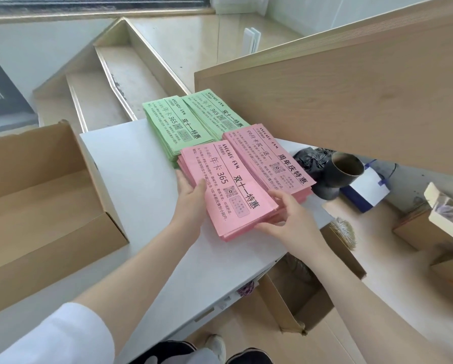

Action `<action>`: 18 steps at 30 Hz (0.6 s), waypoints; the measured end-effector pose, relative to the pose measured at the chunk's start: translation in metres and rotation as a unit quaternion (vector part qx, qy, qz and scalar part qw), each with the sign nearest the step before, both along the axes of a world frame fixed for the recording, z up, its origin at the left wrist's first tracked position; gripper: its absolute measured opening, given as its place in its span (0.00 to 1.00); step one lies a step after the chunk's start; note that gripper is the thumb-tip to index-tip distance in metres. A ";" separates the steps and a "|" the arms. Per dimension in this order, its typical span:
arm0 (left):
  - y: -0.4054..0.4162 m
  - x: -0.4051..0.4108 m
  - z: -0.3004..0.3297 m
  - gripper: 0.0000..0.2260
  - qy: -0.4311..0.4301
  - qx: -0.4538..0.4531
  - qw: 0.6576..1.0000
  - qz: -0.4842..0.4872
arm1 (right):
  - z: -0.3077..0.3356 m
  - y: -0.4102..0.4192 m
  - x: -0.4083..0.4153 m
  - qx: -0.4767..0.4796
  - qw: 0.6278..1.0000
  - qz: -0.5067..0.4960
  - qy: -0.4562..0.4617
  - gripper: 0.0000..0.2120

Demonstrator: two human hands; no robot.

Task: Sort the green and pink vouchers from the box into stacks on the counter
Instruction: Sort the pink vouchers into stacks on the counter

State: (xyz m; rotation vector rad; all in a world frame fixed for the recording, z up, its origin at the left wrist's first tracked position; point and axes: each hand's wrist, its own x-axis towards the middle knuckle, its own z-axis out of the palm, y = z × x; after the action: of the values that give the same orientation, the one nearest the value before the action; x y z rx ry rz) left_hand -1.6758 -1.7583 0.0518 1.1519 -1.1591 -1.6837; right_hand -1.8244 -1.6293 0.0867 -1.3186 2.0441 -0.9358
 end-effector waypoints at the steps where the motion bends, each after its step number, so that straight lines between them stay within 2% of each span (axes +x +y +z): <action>1: 0.007 -0.003 -0.007 0.29 -0.004 0.007 1.000 -0.005 | 0.000 -0.001 -0.002 -0.009 0.999 0.002 0.032 0.30; 5: 0.024 -0.017 -0.017 0.34 -0.022 0.002 1.000 0.013 | -0.001 -0.010 -0.007 -0.015 0.991 0.025 0.131 0.25; 9: 0.022 -0.017 -0.015 0.36 -0.023 -0.001 1.000 0.017 | 0.014 -0.012 -0.020 0.011 0.963 0.087 0.254 0.21; 11: 0.013 -0.015 -0.011 0.34 0.001 0.005 0.999 0.033 | 0.031 -0.013 -0.038 -0.027 0.973 0.050 0.224 0.20; 14: -0.007 -0.015 0.005 0.22 0.013 0.012 0.997 0.072 | 0.043 -0.038 -0.066 -0.070 0.989 -0.018 0.130 0.17; 15: -0.014 -0.015 0.009 0.21 0.007 0.010 0.997 0.078 | 0.043 -0.053 -0.073 -0.050 0.991 -0.021 0.125 0.15; 18: -0.030 -0.019 0.011 0.30 -0.030 0.007 0.996 0.081 | 0.045 -0.102 -0.083 0.078 0.992 -0.011 0.098 0.20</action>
State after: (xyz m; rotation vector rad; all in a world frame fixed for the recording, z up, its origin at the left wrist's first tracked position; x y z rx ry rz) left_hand -1.6946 -1.7880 0.0628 1.2772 -1.0614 -1.5473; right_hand -1.9072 -1.7311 0.1312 -1.3505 2.2339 -0.6622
